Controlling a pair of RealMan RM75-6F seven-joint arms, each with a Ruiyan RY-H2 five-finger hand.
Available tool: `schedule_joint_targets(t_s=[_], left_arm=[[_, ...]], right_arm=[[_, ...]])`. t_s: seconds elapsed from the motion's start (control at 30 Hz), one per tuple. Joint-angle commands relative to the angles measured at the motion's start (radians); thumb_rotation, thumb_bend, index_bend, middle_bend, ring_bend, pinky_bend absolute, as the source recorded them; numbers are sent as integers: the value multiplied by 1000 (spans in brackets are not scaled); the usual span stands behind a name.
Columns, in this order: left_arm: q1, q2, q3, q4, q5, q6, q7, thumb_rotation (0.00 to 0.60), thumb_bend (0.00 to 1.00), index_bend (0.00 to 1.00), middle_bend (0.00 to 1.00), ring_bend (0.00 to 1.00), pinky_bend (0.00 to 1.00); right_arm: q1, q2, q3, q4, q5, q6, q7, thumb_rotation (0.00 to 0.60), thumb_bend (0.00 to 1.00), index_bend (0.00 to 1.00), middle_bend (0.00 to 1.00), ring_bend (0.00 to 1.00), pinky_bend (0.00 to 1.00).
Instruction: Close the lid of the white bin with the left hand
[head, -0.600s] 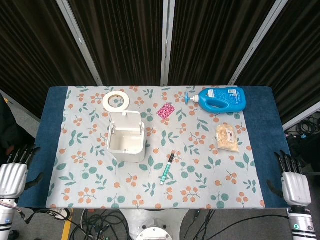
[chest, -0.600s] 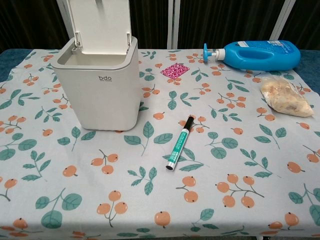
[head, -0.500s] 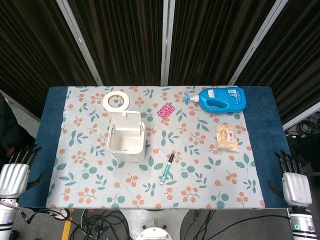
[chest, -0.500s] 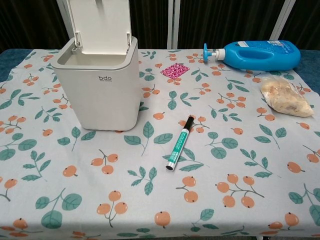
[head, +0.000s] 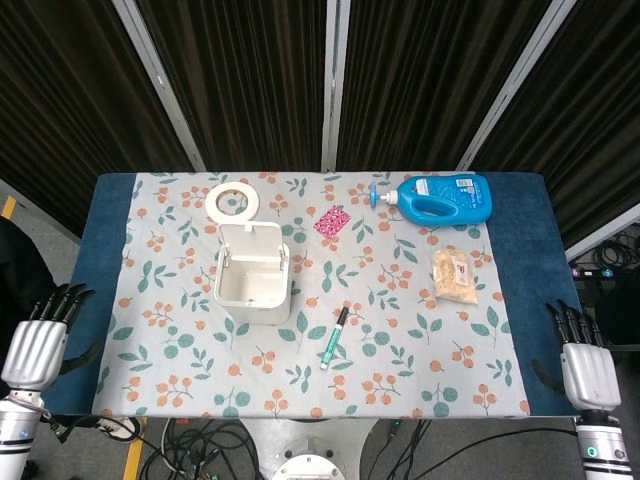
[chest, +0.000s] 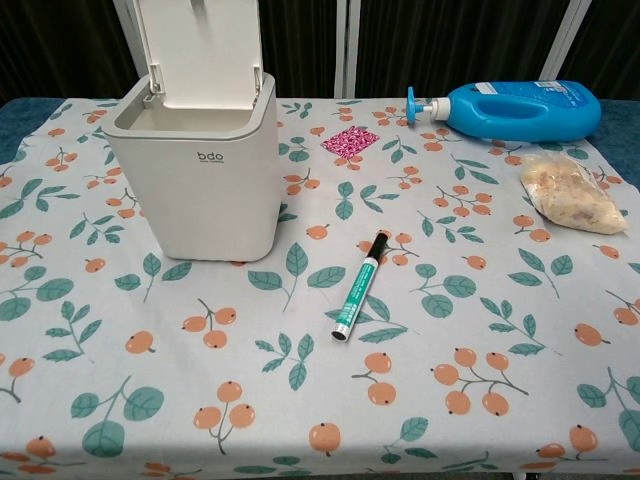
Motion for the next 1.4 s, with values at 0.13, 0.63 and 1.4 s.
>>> schedule_joint_targets(t_s=[0.13,0.63,1.4], left_arm=[[-62,9,-41,7,-1,-61,-58,600,226,162,119,80,161],[-377,79,-185,-28,-81,-492,-529,600,237,141,120,69,163],[-604,61,-197,-36,-12,-633,-797,600,368,141,124,69,160]], right_arm=[[5,2,5,8,8,-9,4,600,194,0,0,0,0],[12,-4,-7,18,0,-30,28,600,194,0,0,0,0],[12,5,-4,37,11,-40,68,600,194,0,0,0,0]])
